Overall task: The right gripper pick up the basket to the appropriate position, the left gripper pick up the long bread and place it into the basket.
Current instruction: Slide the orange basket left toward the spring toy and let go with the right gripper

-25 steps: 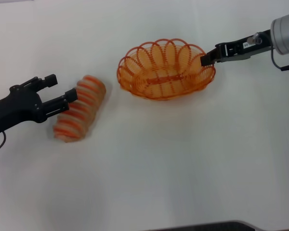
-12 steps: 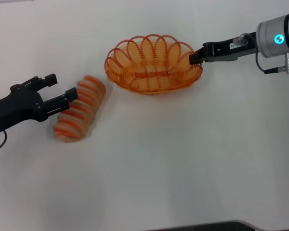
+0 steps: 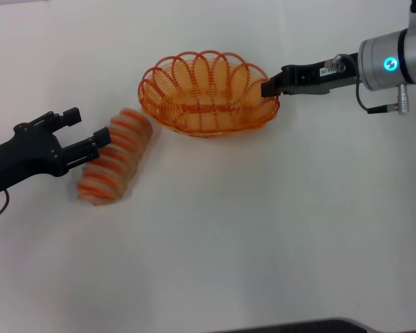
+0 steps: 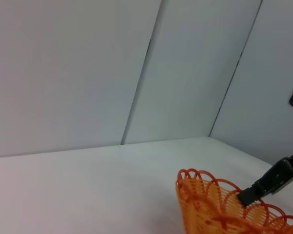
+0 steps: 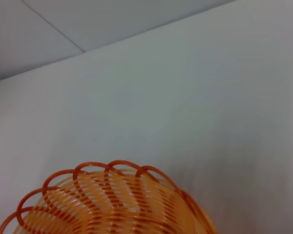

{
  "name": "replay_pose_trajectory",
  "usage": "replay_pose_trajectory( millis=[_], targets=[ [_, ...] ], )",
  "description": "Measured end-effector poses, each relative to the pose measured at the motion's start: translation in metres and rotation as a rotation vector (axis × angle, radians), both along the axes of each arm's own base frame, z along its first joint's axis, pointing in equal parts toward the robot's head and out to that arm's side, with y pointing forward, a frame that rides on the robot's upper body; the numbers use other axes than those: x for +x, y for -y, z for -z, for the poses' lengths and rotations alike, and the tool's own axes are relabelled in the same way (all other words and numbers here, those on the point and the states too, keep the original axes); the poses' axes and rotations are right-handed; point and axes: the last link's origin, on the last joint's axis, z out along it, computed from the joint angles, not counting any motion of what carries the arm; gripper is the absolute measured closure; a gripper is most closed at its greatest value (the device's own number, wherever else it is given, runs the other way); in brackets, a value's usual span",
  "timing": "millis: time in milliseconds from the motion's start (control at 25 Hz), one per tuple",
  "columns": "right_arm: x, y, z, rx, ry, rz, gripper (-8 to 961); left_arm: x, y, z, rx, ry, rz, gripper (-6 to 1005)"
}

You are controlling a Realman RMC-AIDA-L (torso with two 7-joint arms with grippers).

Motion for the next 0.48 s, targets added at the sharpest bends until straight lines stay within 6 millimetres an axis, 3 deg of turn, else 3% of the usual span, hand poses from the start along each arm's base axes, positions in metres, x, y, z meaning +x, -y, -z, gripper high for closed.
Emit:
replay_pose_trajectory(
  millis=[480],
  targets=[
    [0.0046,-0.0012,0.0035,0.018,0.013,0.017,876,-0.0002,0.0007,0.0006,0.004,-0.006,0.008,194]
  ],
)
